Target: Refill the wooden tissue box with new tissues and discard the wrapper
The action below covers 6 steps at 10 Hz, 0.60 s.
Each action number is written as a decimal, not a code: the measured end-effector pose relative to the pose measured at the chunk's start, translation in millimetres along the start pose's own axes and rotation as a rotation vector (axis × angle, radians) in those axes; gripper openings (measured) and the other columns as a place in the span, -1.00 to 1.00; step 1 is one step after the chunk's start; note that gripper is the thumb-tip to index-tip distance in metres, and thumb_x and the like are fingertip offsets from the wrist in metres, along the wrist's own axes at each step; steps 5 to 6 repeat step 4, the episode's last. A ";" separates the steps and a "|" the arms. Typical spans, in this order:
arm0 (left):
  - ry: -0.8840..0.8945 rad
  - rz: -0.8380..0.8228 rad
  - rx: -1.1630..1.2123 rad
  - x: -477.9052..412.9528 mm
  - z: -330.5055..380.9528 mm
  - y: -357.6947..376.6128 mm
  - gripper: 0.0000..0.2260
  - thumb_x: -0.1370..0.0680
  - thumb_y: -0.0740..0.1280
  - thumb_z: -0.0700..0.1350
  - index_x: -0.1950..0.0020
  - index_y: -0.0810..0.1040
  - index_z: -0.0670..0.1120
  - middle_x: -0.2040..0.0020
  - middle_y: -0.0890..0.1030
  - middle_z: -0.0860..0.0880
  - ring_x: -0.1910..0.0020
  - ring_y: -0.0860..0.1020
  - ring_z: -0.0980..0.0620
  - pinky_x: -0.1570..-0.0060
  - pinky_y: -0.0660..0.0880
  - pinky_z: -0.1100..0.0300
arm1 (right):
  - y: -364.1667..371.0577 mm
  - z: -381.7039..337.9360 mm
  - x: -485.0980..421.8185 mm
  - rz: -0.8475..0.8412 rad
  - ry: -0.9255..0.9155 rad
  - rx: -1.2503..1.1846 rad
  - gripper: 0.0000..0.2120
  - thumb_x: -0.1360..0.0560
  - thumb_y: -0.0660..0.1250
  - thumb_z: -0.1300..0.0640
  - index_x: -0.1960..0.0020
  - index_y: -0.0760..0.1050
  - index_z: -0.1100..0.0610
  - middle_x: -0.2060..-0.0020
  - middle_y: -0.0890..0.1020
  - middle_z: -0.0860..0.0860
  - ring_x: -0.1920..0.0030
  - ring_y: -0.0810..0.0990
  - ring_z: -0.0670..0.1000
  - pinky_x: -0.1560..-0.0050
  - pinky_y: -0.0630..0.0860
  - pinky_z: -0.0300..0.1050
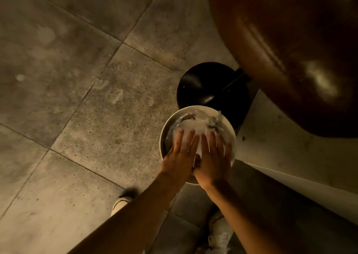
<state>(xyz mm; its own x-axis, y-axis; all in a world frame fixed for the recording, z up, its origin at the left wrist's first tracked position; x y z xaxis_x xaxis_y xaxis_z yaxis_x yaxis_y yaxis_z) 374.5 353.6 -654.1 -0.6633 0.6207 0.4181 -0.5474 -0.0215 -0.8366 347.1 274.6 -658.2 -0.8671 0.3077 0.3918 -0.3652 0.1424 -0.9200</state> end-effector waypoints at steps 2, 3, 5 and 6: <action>-0.021 -0.055 -0.206 56.0 -3.6 -78.9 -0.56 -0.55 0.28 -0.19 -0.43 0.33 -0.20 -0.36 0.46 -0.24 -0.32 0.46 -0.23 -0.23 0.46 -0.08 | -83.1 1.1 41.9 -0.069 0.036 -0.076 -0.52 -0.44 0.40 0.14 -0.34 0.46 0.17 -0.37 0.48 0.19 -0.44 0.37 0.21 -0.44 0.31 0.14; -0.041 -0.150 -0.347 81.0 -3.5 -126.3 -0.63 -0.60 0.17 -0.22 -0.42 0.30 -0.17 -0.36 0.43 -0.21 -0.32 0.43 -0.20 -0.27 0.39 -0.11 | -144.9 2.8 72.2 -0.116 0.033 -0.044 -0.65 -0.52 0.29 0.14 -0.29 0.46 0.16 -0.27 0.54 0.14 -0.31 0.48 0.15 -0.27 0.48 0.04; -0.010 -0.149 -0.342 107.4 22.9 -184.6 -0.69 -0.59 0.19 -0.24 -0.34 0.40 -0.15 -0.30 0.51 -0.16 -0.27 0.49 -0.16 -0.23 0.42 -0.06 | -200.8 9.4 102.6 -0.251 0.102 -0.058 -0.74 -0.62 0.12 0.02 -0.17 0.49 0.12 -0.11 0.62 0.10 -0.11 0.60 0.10 -0.03 0.53 -0.01; -0.010 -0.149 -0.342 107.4 22.9 -184.6 -0.69 -0.59 0.19 -0.24 -0.34 0.40 -0.15 -0.30 0.51 -0.16 -0.27 0.49 -0.16 -0.23 0.42 -0.06 | -200.8 9.4 102.6 -0.251 0.102 -0.058 -0.74 -0.62 0.12 0.02 -0.17 0.49 0.12 -0.11 0.62 0.10 -0.11 0.60 0.10 -0.03 0.53 -0.01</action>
Point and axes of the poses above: each hand's wrist, its own x-axis away from the middle knuckle, its own y-axis out of the palm, z = x × y, the point moved 9 cm from there along -x, towards the middle knuckle
